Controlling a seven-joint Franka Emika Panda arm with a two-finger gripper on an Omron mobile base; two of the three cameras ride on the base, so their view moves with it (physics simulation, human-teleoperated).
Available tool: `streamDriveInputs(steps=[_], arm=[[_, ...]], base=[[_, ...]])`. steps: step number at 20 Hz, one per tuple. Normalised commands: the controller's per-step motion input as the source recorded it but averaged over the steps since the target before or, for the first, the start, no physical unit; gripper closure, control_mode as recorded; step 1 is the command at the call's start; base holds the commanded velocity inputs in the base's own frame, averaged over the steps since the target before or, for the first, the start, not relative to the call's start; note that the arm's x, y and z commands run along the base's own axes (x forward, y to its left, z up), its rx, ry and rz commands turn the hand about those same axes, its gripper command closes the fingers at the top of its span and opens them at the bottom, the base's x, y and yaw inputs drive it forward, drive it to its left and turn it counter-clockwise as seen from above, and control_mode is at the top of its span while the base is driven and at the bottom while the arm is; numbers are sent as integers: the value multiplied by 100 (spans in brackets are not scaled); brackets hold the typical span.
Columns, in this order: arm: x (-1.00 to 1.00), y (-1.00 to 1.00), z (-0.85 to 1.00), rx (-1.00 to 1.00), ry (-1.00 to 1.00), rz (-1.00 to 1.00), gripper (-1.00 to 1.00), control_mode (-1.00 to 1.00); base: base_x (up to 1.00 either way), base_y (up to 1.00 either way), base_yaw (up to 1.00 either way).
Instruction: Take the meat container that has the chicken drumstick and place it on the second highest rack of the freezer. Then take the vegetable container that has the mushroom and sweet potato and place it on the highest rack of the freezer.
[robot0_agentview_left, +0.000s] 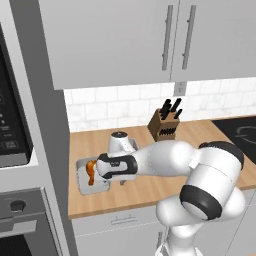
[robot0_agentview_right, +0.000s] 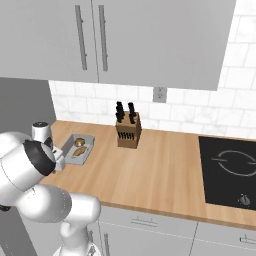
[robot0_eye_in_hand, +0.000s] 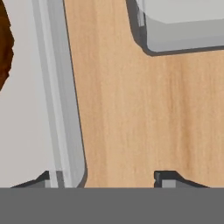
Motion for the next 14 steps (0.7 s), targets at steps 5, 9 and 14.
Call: streamDriveInputs(steps=[5, 9, 14], arm=[[0, 0, 0, 0, 0, 0, 100, -100], [0, 0, 0, 0, 0, 0, 100, -100], [0, 0, 0, 0, 0, 0, 100, -100]], base=[[0, 0, 0], [0, 0, 0], [0, 0, 0]])
